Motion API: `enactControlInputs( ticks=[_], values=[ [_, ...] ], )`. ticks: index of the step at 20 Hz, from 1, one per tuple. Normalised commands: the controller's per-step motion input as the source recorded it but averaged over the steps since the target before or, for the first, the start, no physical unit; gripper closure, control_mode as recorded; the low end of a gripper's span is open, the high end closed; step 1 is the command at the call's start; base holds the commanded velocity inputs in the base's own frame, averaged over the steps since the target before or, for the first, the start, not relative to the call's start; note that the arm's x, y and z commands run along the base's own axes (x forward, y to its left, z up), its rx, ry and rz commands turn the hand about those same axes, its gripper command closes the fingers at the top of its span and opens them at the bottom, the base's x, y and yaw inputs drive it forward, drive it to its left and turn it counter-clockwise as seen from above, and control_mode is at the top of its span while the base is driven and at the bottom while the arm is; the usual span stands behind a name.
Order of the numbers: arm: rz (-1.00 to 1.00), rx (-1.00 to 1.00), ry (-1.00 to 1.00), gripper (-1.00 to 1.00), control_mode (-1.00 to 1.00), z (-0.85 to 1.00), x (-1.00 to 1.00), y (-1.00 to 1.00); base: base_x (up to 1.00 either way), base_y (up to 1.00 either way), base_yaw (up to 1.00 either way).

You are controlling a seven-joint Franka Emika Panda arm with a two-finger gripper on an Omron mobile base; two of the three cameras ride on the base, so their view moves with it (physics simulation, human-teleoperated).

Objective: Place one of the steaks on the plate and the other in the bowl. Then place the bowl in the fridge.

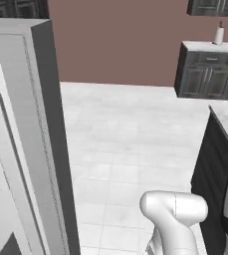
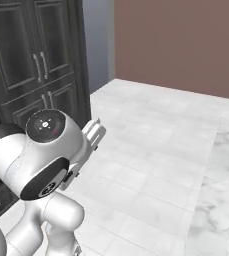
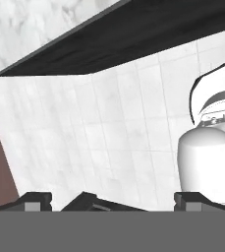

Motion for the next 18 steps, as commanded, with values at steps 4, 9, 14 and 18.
enactControlInputs(
  ticks=[4, 9, 14, 18],
  values=[
    [0.0, 0.0, 0.0, -1.0, 1.0, 0.0, 0.0, 0.0, 1.0, -0.07, 0.14],
    [0.0, 0.0, 0.0, -1.0, 1.0, 0.0, 0.0, 0.0, 1.0, -0.25, 0.0],
    [0.0, 0.0, 0.0, -1.0, 1.0, 0.0, 0.0, 0.0, 1.0, -0.35, -0.1],
    [0.0, 0.0, 0.0, -1.0, 1.0, 0.0, 0.0, 0.0, 1.0, -0.31, -0.29]
  ],
)
